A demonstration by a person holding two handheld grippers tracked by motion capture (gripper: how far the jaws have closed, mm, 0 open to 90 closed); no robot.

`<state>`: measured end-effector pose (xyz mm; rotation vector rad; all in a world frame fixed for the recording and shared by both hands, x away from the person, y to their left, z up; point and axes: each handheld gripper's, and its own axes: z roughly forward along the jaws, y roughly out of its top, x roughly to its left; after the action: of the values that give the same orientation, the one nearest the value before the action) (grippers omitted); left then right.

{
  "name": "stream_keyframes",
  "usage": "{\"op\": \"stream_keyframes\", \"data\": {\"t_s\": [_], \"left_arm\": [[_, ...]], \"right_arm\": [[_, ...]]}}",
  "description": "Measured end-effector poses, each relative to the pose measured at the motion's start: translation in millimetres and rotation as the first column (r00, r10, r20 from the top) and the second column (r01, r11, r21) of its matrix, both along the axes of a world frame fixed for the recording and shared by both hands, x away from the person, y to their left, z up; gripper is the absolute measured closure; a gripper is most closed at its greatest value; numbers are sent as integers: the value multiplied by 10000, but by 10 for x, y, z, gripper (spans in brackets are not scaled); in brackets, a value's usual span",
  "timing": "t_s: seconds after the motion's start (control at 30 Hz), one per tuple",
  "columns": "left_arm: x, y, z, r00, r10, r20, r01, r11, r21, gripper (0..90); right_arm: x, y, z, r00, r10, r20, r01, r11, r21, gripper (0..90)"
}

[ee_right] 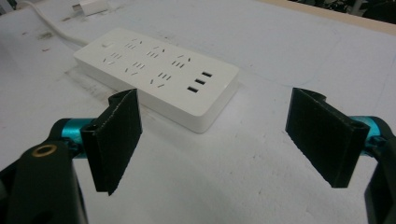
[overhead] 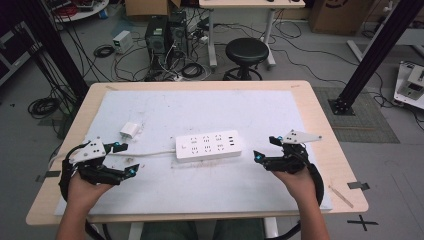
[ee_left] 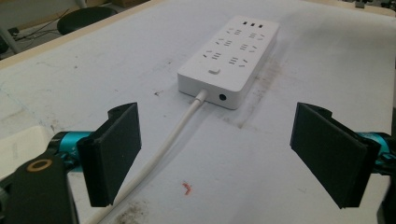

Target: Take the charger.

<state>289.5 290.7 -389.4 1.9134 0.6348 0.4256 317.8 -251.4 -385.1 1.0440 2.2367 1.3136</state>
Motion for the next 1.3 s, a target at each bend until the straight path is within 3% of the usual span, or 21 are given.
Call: {"op": "stream_keyframes", "data": {"t_s": [0.23, 0.4, 0.47, 0.7, 0.73, 0.77, 0.8, 0.87, 0.9, 1.0, 1.07, 1.13, 1.23, 1.3], "left_arm": [[58, 29, 21, 9990, 453, -23, -453, 9990, 11, 164], [243, 104, 49, 9906, 1356, -180, -1357, 9907, -39, 163], [345, 141, 43, 9844, 1735, -283, -1738, 9847, -79, 163], [758, 213, -68, 9556, 2788, -949, -2732, 9595, 684, 163], [808, 215, -98, 9526, 2864, -1022, -2816, 9577, 594, 163], [905, 222, -160, 9439, 3070, -1215, -3019, 9515, 589, 164], [905, 222, -160, 9439, 3070, -1215, -3019, 9515, 589, 164], [989, 222, -222, 9371, 3235, -1313, -3180, 9461, 612, 164], [1029, 223, -245, 9317, 3351, -1404, -3280, 9420, 714, 164], [1161, 196, -262, 9153, 3748, -1473, -3518, 9222, 1604, 161], [1224, 188, -277, 9111, 3931, -1241, -3710, 9131, 1691, 161], [1278, 193, -334, 8978, 4199, -1327, -3999, 9036, 1534, 161], [1341, 226, -431, 8902, 4233, -1681, -3936, 9007, 1840, 163], [1351, 229, -452, 8871, 4273, -1747, -3974, 8994, 1822, 163]], "right_arm": [[-22, -1, 28, 10000, 21, 26, -21, 10000, -54, 188], [-27, -27, 26, 10000, -9, 94, 10, 10000, -40, 188], [-36, -31, 18, 9999, -116, 28, 116, 9999, -25, 188], [-63, -76, -24, 9996, -267, -13, 267, 9996, -67, 188], [-63, -76, -24, 9996, -267, -13, 267, 9996, -67, 188], [-71, -94, -37, 9994, -346, 4, 346, 9994, -12, 188], [-71, -94, -37, 9994, -346, 4, 346, 9994, -12, 188], [-77, -117, -56, 9990, -450, -39, 451, 9990, 36, 188], [-77, -125, -62, 9989, -473, -44, 473, 9989, 5, 188], [-77, -128, -85, 9985, -536, -114, 536, 9986, 42, 188], [-71, -125, -102, 9986, -512, -135, 513, 9987, 25, 188], [-72, -117, -116, 9985, -532, -151, 533, 9986, 44, 188], [-73, -106, -135, 9985, -510, -188, 511, 9987, 53, 188], [-72, -99, -142, 9983, -526, -235, 527, 9986, 40, 188]]}}
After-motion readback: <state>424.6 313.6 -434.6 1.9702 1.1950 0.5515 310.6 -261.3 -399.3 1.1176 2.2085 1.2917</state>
